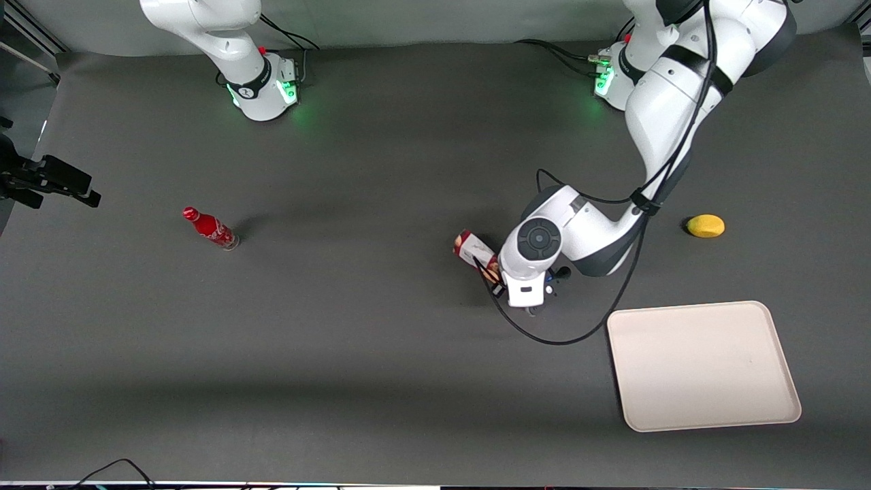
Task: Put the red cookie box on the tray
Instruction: 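Close the left gripper on the box and lift it, then carry the held box with the left gripper over the white tray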
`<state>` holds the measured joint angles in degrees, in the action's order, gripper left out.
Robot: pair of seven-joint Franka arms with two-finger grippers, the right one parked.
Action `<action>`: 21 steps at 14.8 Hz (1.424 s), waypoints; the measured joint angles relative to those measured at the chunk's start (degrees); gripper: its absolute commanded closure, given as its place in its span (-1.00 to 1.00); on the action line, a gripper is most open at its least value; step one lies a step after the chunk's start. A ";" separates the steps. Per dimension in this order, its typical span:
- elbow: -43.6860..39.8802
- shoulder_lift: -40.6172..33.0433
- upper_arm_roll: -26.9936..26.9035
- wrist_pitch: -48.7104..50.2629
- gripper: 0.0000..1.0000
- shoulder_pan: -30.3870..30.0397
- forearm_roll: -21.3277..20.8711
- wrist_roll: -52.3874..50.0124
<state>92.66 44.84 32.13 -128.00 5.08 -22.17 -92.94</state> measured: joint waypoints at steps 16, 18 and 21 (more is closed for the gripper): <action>-34.50 -13.55 -12.99 53.34 1.00 -9.54 8.63 64.59; -35.24 -13.01 -19.16 52.70 1.00 -10.33 9.05 76.32; -35.39 -10.85 -28.07 46.99 1.00 -11.50 12.96 90.59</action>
<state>57.27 33.99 4.06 -81.01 -6.42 -9.21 -2.35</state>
